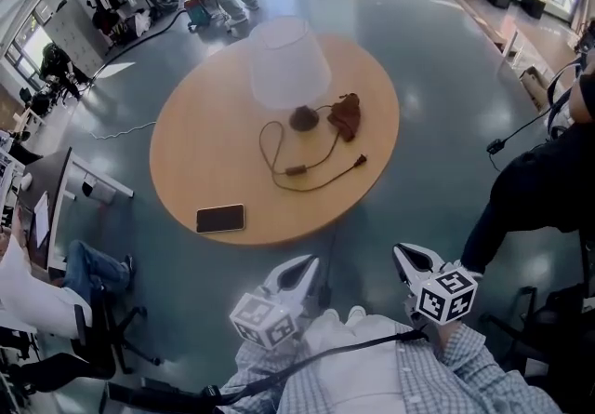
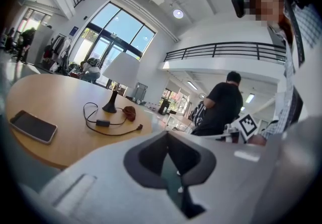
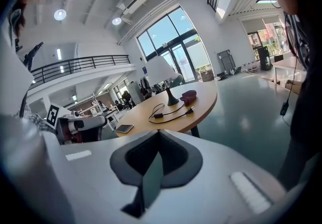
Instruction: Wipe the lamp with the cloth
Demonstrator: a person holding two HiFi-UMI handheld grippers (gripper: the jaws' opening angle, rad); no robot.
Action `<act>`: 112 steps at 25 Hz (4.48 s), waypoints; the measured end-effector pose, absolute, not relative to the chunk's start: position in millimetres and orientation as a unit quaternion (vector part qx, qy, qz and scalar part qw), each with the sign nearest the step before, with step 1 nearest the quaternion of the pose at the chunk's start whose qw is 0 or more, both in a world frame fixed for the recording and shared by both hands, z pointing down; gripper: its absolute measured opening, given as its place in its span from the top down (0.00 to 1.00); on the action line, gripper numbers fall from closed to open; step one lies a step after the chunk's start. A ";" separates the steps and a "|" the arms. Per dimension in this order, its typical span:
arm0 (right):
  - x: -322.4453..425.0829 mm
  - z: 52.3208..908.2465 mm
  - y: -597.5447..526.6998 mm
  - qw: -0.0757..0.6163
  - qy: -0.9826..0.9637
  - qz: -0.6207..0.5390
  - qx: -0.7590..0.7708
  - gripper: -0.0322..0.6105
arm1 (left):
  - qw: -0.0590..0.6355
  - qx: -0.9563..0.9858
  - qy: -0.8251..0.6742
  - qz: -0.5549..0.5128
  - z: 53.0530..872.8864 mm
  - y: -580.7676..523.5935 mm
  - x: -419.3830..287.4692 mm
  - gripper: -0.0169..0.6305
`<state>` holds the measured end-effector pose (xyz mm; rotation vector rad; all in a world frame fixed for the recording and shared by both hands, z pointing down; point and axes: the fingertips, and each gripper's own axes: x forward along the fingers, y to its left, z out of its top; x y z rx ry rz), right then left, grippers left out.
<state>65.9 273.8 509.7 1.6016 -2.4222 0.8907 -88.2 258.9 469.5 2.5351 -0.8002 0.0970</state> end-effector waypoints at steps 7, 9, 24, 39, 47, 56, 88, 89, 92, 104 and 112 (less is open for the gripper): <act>106.8 527.1 280.0 0.063 -0.779 0.305 0.544 0.95 | 0.233 0.918 -0.320 0.010 461.1 235.9 -79.6 0.97; 113.4 530.8 280.2 0.068 -0.776 0.309 0.545 0.95 | 0.237 0.917 -0.320 0.010 463.7 231.9 -76.1 0.97; 116.5 522.0 125.1 0.077 -0.793 0.287 0.532 0.95 | 0.246 0.915 -0.319 -0.010 473.4 87.7 -61.1 0.97; 102.9 523.6 10.8 0.120 -0.837 0.270 0.461 0.95 | 0.340 0.854 -0.370 -0.134 470.6 -27.0 -71.5 0.97; 103.1 522.2 -27.5 0.131 -0.859 0.267 0.417 0.95 | 0.368 0.834 -0.332 -0.242 449.3 -56.2 -63.8 0.74; 98.2 542.8 -51.9 0.181 -0.869 0.252 0.386 0.95 | 0.360 0.819 -0.278 -0.349 425.6 -72.4 -61.3 0.73; 73.5 639.1 -103.9 0.335 -0.821 0.236 0.398 0.83 | 0.378 0.814 -0.258 -0.359 424.3 -68.6 -58.0 0.76; 77.8 636.1 -104.4 0.314 -0.821 0.254 0.404 0.85 | 0.378 0.814 -0.257 -0.359 423.1 -68.1 -56.9 0.76; 90.0 615.8 -105.8 0.238 -0.826 0.291 0.421 0.87 | 0.381 0.813 -0.253 -0.361 419.0 -65.3 -53.4 0.76; 127.8 469.9 -126.7 -0.014 -0.845 0.290 0.449 0.87 | 0.385 0.812 -0.247 -0.363 419.4 -62.7 -53.0 0.77; 120.7 316.4 -135.7 -0.136 -0.884 0.163 0.417 0.87 | 0.381 0.820 -0.247 -0.349 423.7 -65.4 -56.6 0.77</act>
